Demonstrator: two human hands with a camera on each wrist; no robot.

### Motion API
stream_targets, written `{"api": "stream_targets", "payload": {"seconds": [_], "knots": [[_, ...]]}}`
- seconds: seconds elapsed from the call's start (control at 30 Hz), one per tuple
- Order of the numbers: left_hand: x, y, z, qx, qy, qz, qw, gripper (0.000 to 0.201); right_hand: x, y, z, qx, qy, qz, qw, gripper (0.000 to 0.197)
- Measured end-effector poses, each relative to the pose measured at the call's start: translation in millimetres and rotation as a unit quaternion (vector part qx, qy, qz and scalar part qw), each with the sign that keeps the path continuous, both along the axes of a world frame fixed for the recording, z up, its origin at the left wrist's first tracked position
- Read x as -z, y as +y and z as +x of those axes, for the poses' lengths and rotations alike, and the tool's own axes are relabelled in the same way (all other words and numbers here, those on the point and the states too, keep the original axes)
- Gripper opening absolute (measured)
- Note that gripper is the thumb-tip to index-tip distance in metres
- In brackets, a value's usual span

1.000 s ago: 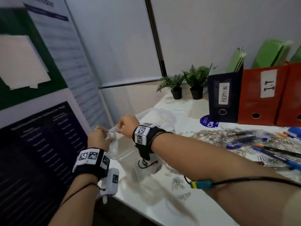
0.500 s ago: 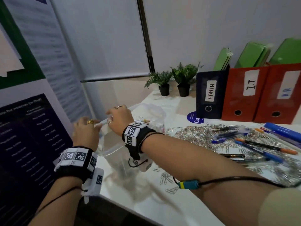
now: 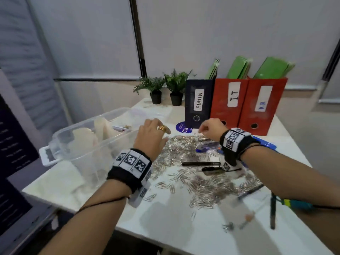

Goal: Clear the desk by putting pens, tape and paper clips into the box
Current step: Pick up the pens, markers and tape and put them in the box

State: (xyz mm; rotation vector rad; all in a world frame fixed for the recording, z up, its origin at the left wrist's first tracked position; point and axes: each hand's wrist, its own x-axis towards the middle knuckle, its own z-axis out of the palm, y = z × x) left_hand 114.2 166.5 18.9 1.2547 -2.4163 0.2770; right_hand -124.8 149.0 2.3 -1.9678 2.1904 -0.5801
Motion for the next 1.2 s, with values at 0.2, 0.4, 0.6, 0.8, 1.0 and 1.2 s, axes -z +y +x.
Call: {"api": "stream_targets", "payload": {"seconds": [0.2, 0.4, 0.6, 0.8, 1.0, 1.2], "knots": [[37.8, -3.7, -80.8, 0.076, -0.140, 0.248, 0.956, 0.033, 21.3, 0.4, -42.5, -0.028, 0.125, 0.126, 0.984, 0.035], [52.2, -1.5, -124.9, 0.074, -0.185, 0.291, 0.936, 0.044, 38.6, -13.9, -36.5, -0.088, 0.184, 0.164, 0.965, 0.032], [65.9, -1.3, -139.0, 0.062, -0.211, 0.305, 0.927, 0.044, 46.4, -23.5, -36.4, -0.099, 0.182, 0.185, 0.961, 0.031], [74.0, -5.8, -147.4, 0.068, -0.225, 0.319, 0.918, 0.031, 48.2, -25.5, -41.3, -0.089, 0.181, 0.210, 0.957, 0.036], [73.4, -8.0, -148.3, 0.062, -0.220, 0.329, 0.916, 0.032, 43.5, -25.5, -38.5, -0.078, 0.207, 0.243, 0.944, 0.032], [71.6, -6.4, -146.2, 0.047, -0.243, 0.326, 0.913, 0.040, 46.3, -27.4, -39.0, -0.055, 0.233, 0.245, 0.939, 0.043]]}}
